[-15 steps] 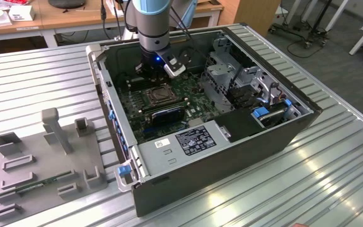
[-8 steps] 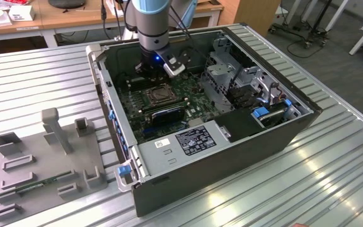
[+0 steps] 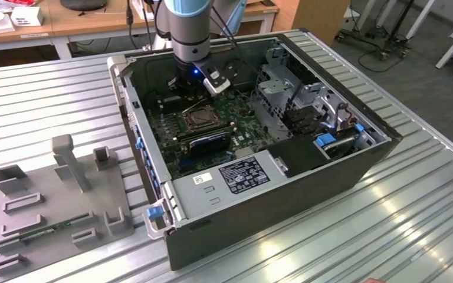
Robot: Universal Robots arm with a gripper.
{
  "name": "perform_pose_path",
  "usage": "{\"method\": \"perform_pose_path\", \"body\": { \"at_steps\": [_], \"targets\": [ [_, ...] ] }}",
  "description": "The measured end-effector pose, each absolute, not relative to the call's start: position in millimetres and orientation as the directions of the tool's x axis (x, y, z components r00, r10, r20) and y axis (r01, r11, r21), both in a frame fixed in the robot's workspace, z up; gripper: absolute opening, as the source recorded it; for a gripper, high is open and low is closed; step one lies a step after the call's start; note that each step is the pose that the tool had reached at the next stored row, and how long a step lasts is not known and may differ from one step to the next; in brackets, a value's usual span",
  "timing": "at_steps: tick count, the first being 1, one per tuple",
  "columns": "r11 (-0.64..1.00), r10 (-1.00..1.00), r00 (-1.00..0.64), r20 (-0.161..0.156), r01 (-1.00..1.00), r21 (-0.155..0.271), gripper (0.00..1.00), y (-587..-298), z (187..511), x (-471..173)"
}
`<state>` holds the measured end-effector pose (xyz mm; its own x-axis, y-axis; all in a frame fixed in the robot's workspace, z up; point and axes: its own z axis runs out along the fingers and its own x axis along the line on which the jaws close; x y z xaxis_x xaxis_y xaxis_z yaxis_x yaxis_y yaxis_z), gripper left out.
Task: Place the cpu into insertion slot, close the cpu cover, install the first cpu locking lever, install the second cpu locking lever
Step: 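Install the first cpu locking lever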
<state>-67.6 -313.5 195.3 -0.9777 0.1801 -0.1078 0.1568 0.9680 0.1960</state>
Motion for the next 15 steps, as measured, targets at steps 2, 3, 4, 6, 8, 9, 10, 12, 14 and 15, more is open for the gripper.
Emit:
{"method": "perform_pose_path", "body": {
  "at_steps": [2, 3, 4, 6, 8, 9, 10, 12, 14, 15],
  "targets": [
    [0.968, 0.180, -0.978, -0.108, 0.157, 0.196, 0.11, -313.5, 195.5, -67.6],
    [0.968, 0.180, -0.978, -0.108, 0.157, 0.196, 0.11, -313.5, 195.5, -67.6],
    [0.968, 0.180, -0.978, -0.108, 0.157, 0.196, 0.11, -313.5, 195.5, -67.6],
    [0.968, 0.181, -0.978, -0.108, 0.157, 0.196, 0.11, -313.6, 196.0, -67.7],
    [0.968, 0.181, -0.978, -0.108, 0.157, 0.196, 0.11, -313.5, 199.4, -67.7],
    [0.968, 0.181, -0.978, -0.108, 0.157, 0.196, 0.11, -313.3, 201.9, -67.7],
    [0.968, 0.181, -0.978, -0.108, 0.157, 0.196, 0.11, -313.2, 204.5, -67.6],
    [0.968, 0.181, -0.978, -0.108, 0.157, 0.196, 0.11, -312.7, 210.2, -67.7],
    [0.968, 0.181, -0.978, -0.108, 0.157, 0.196, 0.11, -312.0, 216.7, -67.7],
    [0.968, 0.181, -0.978, -0.108, 0.157, 0.197, 0.11, -311.7, 219.9, -67.6]
  ]
}}
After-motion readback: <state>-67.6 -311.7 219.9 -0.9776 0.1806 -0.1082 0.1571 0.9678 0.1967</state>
